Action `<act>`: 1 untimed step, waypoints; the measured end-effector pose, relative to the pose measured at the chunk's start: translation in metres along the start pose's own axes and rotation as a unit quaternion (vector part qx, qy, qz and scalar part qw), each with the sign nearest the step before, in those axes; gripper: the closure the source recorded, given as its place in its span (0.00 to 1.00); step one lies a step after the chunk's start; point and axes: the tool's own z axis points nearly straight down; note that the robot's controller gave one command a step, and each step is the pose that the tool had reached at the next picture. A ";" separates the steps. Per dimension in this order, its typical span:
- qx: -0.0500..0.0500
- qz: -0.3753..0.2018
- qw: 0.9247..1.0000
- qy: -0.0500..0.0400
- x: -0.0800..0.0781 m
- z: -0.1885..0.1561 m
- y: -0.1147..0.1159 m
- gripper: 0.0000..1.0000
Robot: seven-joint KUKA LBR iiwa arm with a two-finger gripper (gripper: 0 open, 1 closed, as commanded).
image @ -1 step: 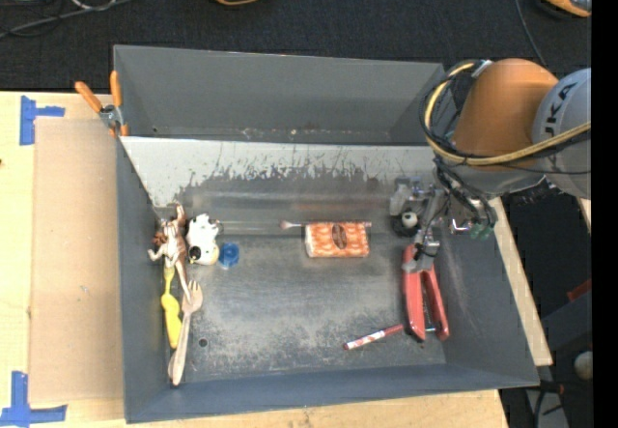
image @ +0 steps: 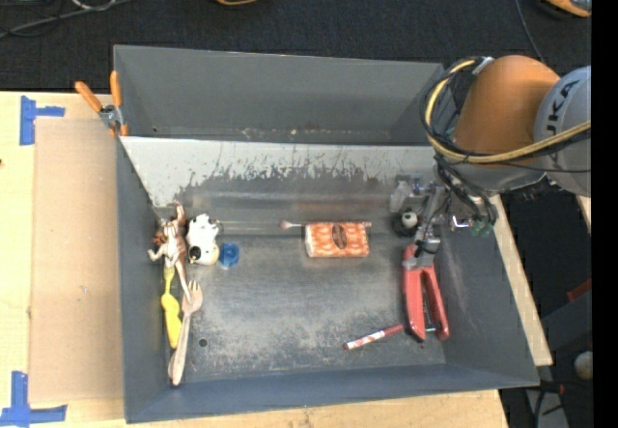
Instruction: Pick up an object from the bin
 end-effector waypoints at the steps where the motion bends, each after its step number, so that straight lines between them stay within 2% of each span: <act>1: 0.000 -0.021 1.000 0.001 0.014 0.014 0.052 0.00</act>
Offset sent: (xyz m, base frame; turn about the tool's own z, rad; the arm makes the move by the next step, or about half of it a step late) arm -0.0102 0.1425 -0.0235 -0.1300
